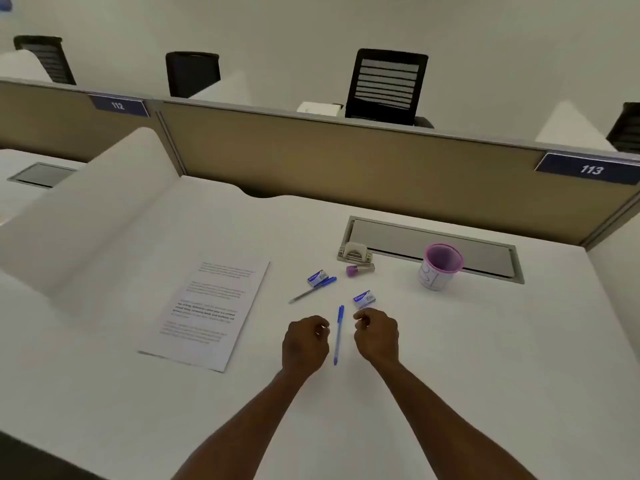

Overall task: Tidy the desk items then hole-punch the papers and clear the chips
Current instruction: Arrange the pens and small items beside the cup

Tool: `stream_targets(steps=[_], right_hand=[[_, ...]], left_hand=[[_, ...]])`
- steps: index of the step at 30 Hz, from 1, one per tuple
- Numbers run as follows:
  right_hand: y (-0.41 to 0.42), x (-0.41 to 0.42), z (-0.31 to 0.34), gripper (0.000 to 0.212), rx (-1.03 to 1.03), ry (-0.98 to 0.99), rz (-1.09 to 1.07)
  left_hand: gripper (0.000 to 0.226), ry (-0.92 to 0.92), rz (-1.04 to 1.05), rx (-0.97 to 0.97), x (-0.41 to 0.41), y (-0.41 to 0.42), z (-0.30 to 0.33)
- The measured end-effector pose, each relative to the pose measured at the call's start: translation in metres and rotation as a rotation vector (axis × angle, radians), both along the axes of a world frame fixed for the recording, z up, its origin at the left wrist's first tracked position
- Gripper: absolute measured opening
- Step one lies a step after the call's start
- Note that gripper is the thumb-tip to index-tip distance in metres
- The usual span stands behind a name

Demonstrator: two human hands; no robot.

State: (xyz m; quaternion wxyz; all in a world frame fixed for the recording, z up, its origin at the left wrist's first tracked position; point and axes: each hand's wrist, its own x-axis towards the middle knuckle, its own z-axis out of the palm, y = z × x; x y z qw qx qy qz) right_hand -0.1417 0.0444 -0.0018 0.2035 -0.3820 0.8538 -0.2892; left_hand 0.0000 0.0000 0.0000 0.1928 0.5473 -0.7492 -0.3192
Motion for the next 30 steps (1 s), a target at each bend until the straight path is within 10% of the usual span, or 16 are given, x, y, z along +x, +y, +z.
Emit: stream_targets(steps=[12, 24, 30], right_hand=[[-0.019, 0.035, -0.029, 0.024, 0.212, 0.01, 0.027], [-0.029, 0.035, -0.001, 0.014, -0.044, -0.457, 0.229], [-0.048, -0.035, -0.008, 0.045, 0.019, 0.203, 0.124]], left_hand=[[0.014, 0.285, 0.177, 0.409, 0.007, -0.013, -0.023], [0.014, 0.56, 0.337, 0.775, 0.003, -0.051, -0.017], [0.024, 0.795, 0.269, 1.056, 0.012, -0.058, -0.006]])
